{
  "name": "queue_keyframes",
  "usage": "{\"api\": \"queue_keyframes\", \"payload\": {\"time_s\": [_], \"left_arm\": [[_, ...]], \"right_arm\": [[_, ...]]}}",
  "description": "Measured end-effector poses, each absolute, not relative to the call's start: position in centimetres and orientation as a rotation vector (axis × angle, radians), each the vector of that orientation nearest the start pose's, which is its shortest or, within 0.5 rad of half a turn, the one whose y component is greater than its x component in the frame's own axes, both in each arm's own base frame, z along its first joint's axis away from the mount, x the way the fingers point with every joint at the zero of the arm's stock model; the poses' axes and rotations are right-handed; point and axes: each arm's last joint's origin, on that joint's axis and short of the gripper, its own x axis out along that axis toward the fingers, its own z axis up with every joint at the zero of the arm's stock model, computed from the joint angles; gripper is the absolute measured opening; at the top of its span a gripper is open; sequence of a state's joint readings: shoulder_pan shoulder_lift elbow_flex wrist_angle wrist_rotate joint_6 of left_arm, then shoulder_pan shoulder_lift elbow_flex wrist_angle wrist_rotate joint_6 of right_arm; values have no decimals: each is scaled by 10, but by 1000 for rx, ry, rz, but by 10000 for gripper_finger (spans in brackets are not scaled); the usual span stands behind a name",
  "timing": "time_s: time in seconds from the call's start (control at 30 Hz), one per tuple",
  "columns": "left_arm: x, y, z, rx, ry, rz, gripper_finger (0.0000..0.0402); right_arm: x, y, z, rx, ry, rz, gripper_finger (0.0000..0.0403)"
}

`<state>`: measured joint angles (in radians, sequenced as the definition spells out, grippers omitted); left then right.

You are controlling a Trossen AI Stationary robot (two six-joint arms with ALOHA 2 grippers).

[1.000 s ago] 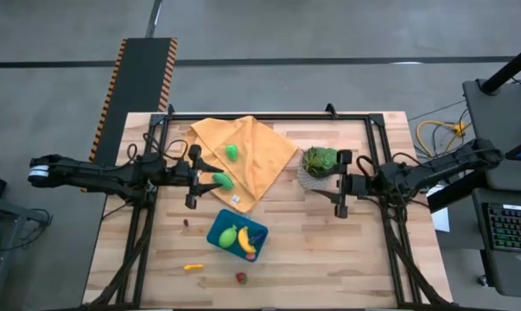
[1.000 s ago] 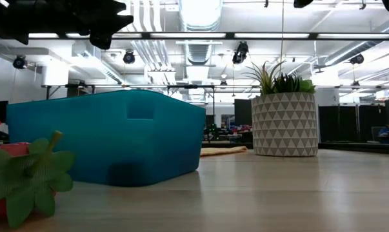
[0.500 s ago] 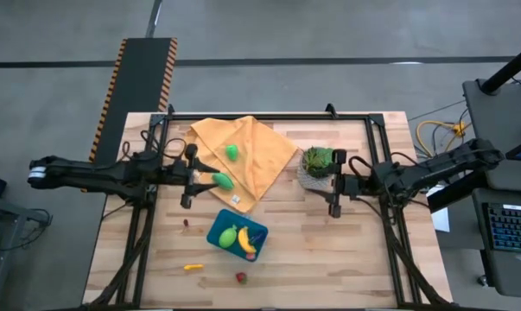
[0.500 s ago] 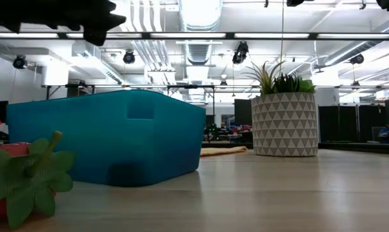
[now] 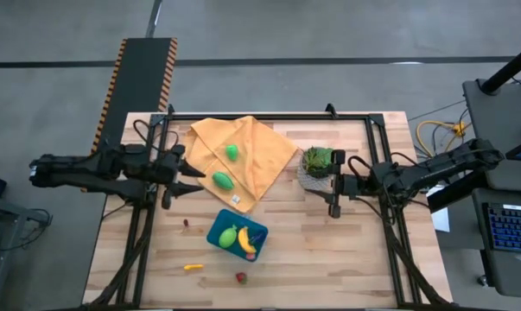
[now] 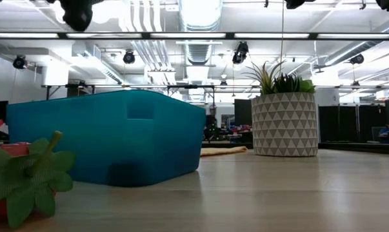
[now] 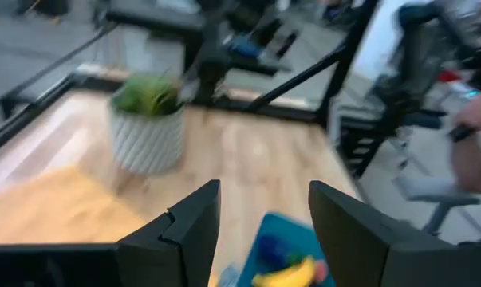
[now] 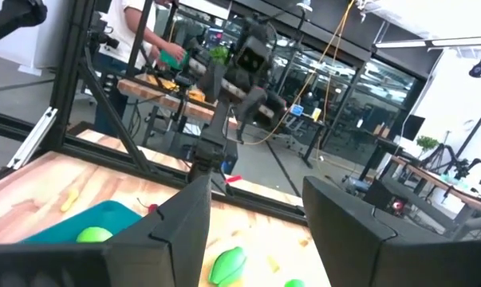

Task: Pick and placing Produce into tupperware
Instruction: Put the cherry into the blue bin

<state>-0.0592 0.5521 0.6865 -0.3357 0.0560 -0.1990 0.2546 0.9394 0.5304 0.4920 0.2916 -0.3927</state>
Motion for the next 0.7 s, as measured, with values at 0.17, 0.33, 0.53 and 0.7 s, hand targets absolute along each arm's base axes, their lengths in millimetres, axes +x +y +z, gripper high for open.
{"api": "queue_keyframes", "payload": {"time_s": [0.17, 0.33, 0.53, 0.7], "left_arm": [[132, -21, 340, -123, 148, -202, 178], [144, -34, 350, -105, 227, -166, 178], [156, -41, 340, -308, 513, 158, 178], [166, -45, 323, -560, 687, 334, 178]], "right_arm": [[203, 44, 282, -349, -71, -51, 192], [203, 44, 282, -344, -71, -51, 192], [203, 44, 282, -344, -71, -52, 192], [203, 44, 282, -348, -70, -52, 192]]}}
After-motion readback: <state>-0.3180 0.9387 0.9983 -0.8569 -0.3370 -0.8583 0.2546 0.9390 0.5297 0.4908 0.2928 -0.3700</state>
